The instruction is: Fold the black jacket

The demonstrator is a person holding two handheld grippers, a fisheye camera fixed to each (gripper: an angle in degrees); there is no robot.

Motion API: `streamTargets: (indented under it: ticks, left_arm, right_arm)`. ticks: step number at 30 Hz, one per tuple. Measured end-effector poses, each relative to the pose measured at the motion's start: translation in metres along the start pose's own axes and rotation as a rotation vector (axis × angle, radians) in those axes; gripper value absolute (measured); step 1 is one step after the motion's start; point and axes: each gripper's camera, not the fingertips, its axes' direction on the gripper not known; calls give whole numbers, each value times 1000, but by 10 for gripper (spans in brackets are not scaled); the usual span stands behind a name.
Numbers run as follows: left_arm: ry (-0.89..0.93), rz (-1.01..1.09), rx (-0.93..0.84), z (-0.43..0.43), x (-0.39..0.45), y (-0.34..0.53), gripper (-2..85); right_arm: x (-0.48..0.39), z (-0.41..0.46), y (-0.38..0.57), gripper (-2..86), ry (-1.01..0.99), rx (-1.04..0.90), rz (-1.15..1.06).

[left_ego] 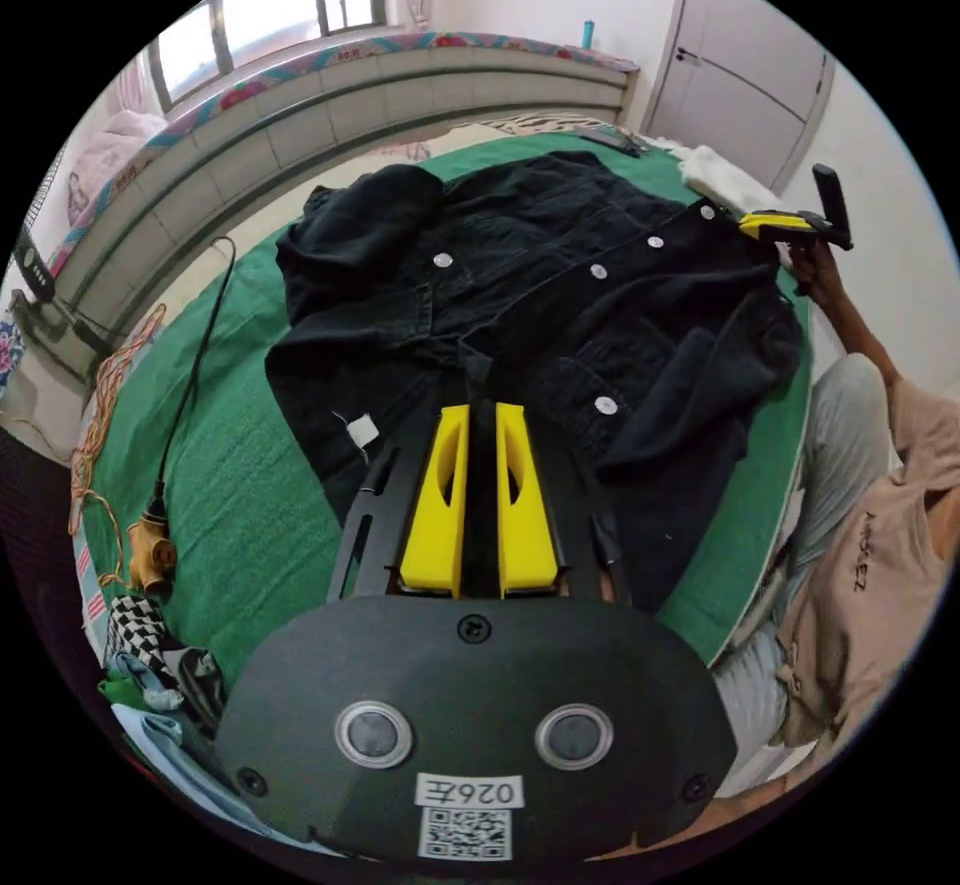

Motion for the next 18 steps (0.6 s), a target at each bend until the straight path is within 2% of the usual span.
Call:
streamTargets:
  ticks: [2, 4, 6, 8, 10, 12, 13, 15, 17, 18]
  left_arm:
    - [91, 51, 43, -26, 13, 26, 49]
    - [151, 61, 14, -30, 13, 44, 46]
    - [264, 46, -35, -24, 6, 56, 42]
    - [390, -14, -91, -12, -6, 67, 40]
    - [421, -91, -55, -13, -13, 77, 38]
    - [453, -151, 76, -30, -22, 93, 35]
    - [481, -191, 210, -48, -30, 108, 31]
    - [519, -301, 440, -78, -50, 135, 5]
    - [548, -389, 713, -111, -73, 154, 5]
    - [559, -385, 747, -116, -76, 151, 8]
  right_arm:
    - [-6, -24, 17, -13, -75, 7, 3]
    - [0, -32, 33, -14, -92, -55, 63]
    - [28, -24, 54, -15, -79, -157, 215]
    - [50, -12, 71, -15, -141, -194, 291]
    - [68, -2, 86, -13, -212, -208, 345]
    - [86, -22, 102, -6, -262, -67, 413]
    - [89, -29, 105, 0, -234, -38, 423]
    - [95, -59, 109, 46, -7, 36, 460]
    - [98, -73, 95, 78, 58, 66, 445]
    - [99, -75, 78, 86, 50, 85, 407]
